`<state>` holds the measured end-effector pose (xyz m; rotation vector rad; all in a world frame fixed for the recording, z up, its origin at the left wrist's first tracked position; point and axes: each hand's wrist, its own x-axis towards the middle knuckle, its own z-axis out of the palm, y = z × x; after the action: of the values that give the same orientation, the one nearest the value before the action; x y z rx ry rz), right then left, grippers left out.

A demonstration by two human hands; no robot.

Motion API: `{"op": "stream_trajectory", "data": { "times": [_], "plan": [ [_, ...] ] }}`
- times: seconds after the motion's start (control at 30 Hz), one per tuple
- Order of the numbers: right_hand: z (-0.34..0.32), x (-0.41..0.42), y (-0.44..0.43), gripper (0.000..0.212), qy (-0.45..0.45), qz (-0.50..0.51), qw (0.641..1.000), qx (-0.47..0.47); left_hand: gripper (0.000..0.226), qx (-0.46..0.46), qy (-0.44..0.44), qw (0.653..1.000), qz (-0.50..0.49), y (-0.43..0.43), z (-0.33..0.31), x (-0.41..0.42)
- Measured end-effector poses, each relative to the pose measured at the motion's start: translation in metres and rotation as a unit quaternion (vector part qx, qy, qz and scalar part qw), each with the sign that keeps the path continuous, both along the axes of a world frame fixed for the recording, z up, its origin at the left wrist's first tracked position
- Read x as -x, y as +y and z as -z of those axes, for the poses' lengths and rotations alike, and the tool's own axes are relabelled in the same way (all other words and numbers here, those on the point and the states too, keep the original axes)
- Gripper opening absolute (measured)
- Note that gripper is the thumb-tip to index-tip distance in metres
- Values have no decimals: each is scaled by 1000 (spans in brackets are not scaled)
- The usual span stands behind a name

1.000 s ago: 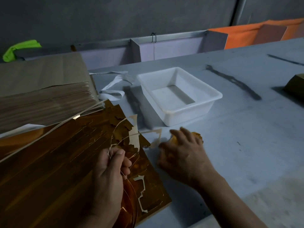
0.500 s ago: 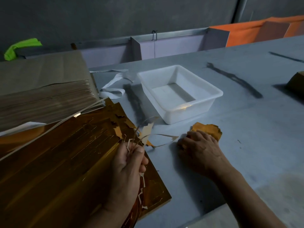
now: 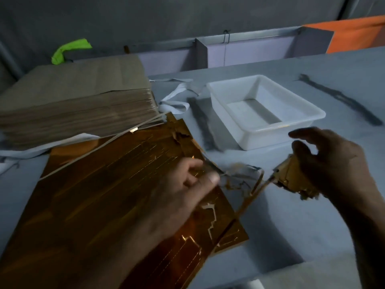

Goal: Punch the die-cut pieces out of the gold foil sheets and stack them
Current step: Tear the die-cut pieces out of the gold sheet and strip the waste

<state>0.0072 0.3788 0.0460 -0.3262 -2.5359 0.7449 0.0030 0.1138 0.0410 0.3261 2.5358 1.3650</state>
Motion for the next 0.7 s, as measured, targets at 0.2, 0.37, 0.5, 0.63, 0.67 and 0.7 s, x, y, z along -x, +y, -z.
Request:
{"op": "stream_trajectory", "data": {
  "times": [0.2,0.37,0.5,0.63,0.67,0.7],
  "plan": [
    [-30,-26,-94,23,-106,-290,948,81,11,82,-2,995,-52,-57,8,22],
    [7,-30,-146,17,-257,-413,872,-61,16,209,68,976,11,-74,32,12],
    [24,-32,-157,31,-335,-394,852,-73,44,261,111,950,132,-88,42,-2],
    [31,-34,-163,65,-352,-375,851,-105,83,307,88,929,186,-94,34,-22],
    [33,-34,-165,71,-355,-374,850,-109,84,312,88,929,182,-92,32,-27],
    [34,-34,-168,74,-357,-375,848,-111,83,334,100,917,192,-89,28,-32]
  ]
}}
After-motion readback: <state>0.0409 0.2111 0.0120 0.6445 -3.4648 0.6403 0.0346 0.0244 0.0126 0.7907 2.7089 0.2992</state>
